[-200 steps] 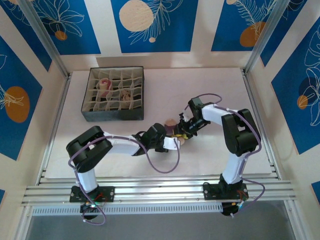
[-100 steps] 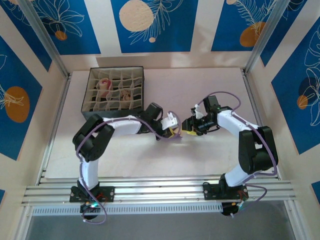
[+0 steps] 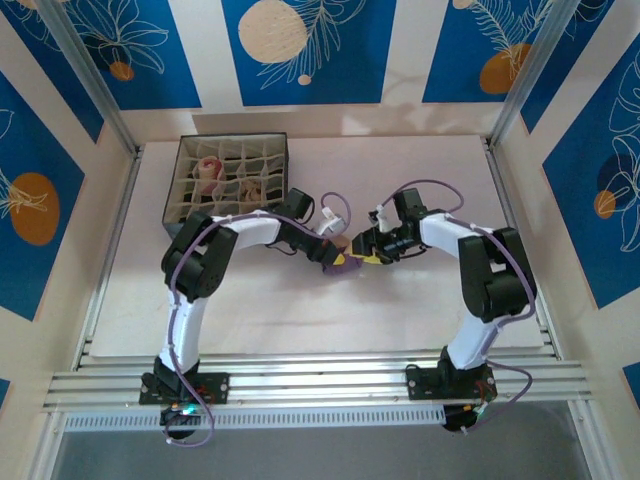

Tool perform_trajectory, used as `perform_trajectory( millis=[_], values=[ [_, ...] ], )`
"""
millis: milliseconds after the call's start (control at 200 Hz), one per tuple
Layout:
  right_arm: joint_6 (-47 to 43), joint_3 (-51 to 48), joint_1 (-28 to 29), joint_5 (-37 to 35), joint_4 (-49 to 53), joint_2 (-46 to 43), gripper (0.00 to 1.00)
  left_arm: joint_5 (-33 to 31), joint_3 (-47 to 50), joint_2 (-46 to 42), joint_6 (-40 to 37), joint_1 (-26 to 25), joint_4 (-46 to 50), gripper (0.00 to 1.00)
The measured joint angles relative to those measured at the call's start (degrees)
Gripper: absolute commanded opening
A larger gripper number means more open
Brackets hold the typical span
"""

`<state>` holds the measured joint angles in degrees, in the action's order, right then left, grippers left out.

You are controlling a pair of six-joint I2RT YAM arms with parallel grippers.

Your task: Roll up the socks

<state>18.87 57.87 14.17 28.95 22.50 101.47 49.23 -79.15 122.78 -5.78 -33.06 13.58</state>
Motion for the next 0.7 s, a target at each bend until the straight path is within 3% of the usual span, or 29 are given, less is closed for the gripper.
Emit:
perform_trajectory(
  millis=[65, 235, 460, 700],
  values=[
    [-0.39, 1.46, 0.63, -0.04, -0.11, 1.95, 0.48, 0.52, -0.55, 0.37, 0.39, 0.13, 0.66, 0.00],
    [-0.50, 4.96, 1.64, -1.31, 2.25, 5.79, 0.24, 0.81, -0.37, 0.46, 1.42, 0.22, 0.42, 0.00],
    [-0.42, 4.72, 1.64, -1.55, 4.59, 5.77, 0.20, 1.79, 2.32, -0.20, 3.17, -0.92, -3.74, 0.02],
    [0.39, -2.29, 2.01, -3.96, 9.42, -1.27, 0.14, -1.31, 10.25, -5.20, 3.89, -6.71, -10.27, 0.14]
  ],
)
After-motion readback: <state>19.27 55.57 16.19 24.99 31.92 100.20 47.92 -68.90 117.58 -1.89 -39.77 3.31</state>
